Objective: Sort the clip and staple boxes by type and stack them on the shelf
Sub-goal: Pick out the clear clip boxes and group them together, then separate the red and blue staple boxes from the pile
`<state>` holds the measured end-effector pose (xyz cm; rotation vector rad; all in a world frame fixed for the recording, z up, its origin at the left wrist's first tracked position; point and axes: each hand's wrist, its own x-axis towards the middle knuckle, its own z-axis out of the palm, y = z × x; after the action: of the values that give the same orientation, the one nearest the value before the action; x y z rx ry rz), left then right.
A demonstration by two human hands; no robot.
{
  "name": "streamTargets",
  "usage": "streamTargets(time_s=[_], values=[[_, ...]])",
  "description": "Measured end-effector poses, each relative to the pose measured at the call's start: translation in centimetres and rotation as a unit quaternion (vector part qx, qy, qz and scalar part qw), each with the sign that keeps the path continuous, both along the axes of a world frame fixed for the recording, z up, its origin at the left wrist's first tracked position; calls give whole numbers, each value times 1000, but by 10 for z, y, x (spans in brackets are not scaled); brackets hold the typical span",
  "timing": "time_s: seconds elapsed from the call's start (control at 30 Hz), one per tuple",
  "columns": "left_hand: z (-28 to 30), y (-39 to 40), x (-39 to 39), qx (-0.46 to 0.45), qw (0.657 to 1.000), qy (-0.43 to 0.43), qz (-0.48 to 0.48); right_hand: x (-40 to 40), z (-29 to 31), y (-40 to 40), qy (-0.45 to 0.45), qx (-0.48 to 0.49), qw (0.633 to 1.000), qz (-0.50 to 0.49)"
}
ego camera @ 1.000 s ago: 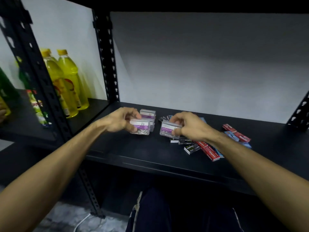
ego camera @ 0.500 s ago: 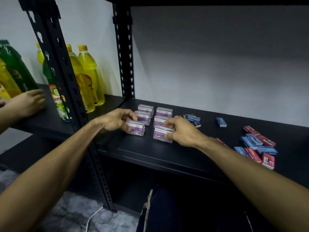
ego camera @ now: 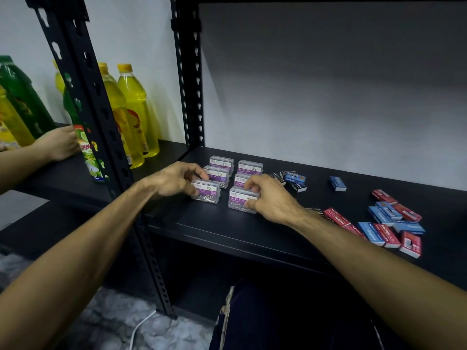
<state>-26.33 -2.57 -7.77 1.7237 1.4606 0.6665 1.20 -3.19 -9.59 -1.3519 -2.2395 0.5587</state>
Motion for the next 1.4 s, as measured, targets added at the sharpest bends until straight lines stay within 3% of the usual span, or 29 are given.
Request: streamTargets(time_s=[0.67, 0.97, 1.13, 1.4], values=[[1, 1, -4, 4, 1000, 2, -6, -1, -2, 1, 0, 22, 1000, 6], [27, 0, 11, 151, 985, -16, 81, 17, 18, -1, 12, 52, 999, -1], [44, 9, 52, 191, 976, -43, 96, 51, 27, -3, 23, 64, 997, -23], [50, 22, 163, 184, 980, -76, -3, 142, 32, -10, 3, 84, 991, -104]])
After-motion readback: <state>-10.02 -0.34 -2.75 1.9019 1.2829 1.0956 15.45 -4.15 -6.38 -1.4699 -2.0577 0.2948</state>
